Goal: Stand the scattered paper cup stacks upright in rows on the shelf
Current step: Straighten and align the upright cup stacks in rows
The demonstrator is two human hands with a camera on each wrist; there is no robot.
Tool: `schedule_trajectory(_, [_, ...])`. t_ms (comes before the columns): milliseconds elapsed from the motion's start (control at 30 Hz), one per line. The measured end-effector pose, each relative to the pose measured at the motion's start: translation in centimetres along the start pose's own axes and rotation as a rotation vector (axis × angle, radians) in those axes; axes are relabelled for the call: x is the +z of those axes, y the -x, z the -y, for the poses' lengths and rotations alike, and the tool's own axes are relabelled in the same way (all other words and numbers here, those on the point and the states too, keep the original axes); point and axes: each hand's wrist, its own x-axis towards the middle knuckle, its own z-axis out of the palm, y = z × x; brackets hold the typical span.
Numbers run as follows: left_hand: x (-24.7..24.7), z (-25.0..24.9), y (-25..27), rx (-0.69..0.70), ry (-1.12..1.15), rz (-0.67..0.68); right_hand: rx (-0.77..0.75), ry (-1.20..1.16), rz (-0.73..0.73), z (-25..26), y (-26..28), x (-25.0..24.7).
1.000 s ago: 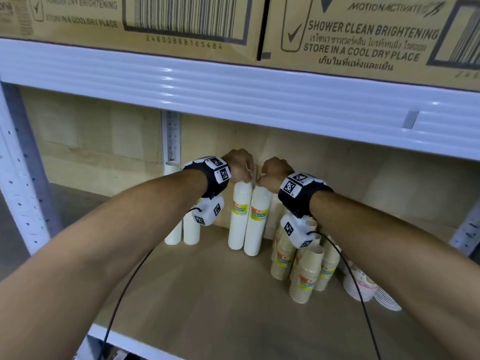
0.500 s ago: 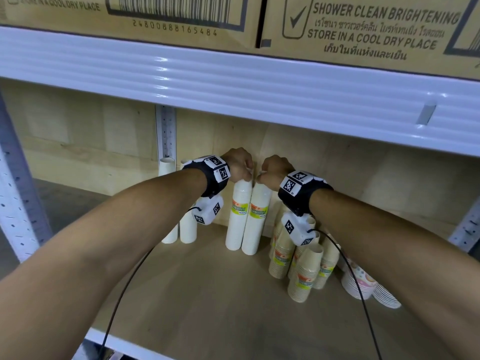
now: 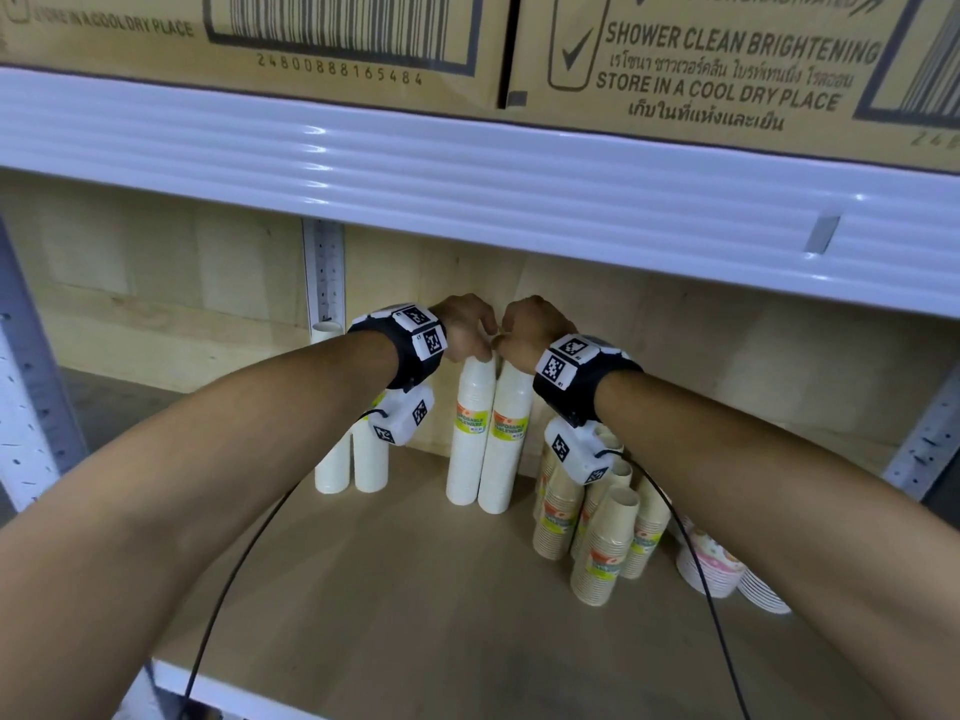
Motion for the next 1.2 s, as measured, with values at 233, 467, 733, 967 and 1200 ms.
schedule_trajectory(233, [-4.0, 1.4, 1.2, -0.046, -0.086, -0.051, -0.089, -0.003, -0.038, 3.2, -0.9, -0.9])
schedule_trajectory(467, [-8.4, 4.5, 3.1, -0.147, -0.207, -0.157, -0.214, -0.041, -0.040, 7.8, -1.3, -0.7])
schedule_trajectory(733, [-9.7, 9.7, 4.6, -0.238, -0.161, -0.140, -0.284, -0.131, 0.092, 12.2, -2.8, 2.5])
schedule_trajectory(967, [-7.9, 13.3, 4.7, -0.274, -0.180, -0.064, -0.273, -0.132, 0.188, 13.4, -4.7, 6.5])
schedule_trajectory(1200, [-6.6, 14.6, 4.2, -0.276, -0.237, 0.033, -0.297, -0.161, 0.179, 14.0, -5.7, 8.3])
